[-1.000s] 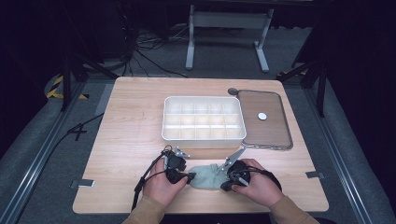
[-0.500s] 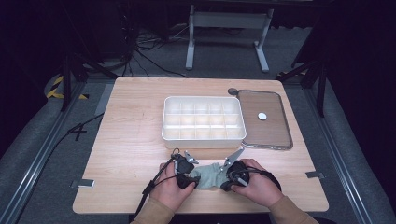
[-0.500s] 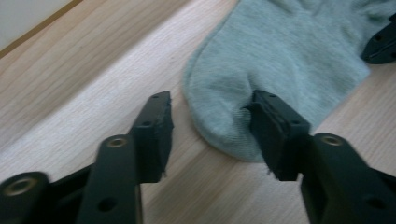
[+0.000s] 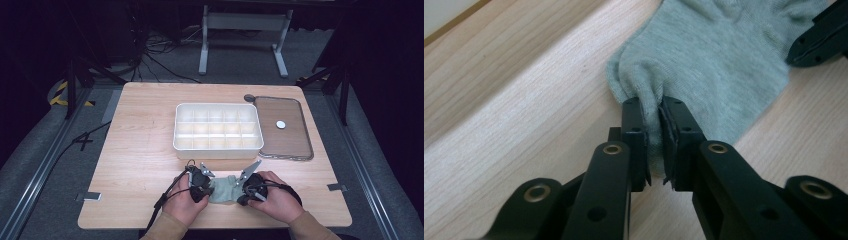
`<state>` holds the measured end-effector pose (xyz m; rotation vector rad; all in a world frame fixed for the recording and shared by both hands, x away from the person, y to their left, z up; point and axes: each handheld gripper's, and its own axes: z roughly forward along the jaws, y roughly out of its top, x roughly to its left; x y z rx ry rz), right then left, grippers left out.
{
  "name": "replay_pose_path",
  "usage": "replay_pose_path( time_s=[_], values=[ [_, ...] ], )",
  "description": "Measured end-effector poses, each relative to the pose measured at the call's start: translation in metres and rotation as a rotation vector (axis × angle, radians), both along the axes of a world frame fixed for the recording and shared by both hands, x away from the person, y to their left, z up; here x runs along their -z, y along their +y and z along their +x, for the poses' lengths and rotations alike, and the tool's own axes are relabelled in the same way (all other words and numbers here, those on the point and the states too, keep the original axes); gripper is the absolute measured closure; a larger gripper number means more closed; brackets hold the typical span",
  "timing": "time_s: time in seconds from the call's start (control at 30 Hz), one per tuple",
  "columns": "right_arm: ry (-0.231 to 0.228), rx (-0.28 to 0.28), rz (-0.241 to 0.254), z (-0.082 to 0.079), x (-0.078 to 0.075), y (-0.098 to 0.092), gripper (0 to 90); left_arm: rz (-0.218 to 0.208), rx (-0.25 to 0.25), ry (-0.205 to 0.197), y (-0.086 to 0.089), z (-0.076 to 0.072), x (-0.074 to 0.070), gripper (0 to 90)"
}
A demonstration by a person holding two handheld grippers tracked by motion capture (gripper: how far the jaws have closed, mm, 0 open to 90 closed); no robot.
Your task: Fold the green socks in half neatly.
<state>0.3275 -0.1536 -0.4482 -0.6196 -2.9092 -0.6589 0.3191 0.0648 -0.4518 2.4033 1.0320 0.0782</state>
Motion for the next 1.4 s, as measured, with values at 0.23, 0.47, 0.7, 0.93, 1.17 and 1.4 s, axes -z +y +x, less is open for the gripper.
replay_pose_path(
  time_s=[0.23,0.47,0.7,0.93,1.17,1.4],
  values=[
    [-0.04,0.035,0.068,0.001,-0.016,-0.008,89.1,0.034,0.048,0.015,0.012,0.001,-0.008,82.7],
    [-0.067,0.118,0.103,0.007,-0.013,-0.015,88.7,0.036,0.07,0.029,0.02,0.002,-0.017,82.7],
    [-0.105,0.12,0.192,0.003,-0.007,-0.003,88.5,0.038,0.054,0.047,0.029,0.002,-0.021,82.8],
    [-0.157,0.049,0.291,-0.009,-0.002,0.029,88.6,0.035,0.066,0.047,0.027,0.0,-0.028,82.8],
    [-0.146,0.018,0.247,-0.011,0.013,0.044,89.0,0.014,0.073,0.051,0.029,-0.002,-0.034,83.0],
    [-0.15,0.002,0.238,-0.011,0.016,0.045,89.7,-0.014,0.075,0.049,0.03,-0.004,-0.039,83.1]
  ],
)
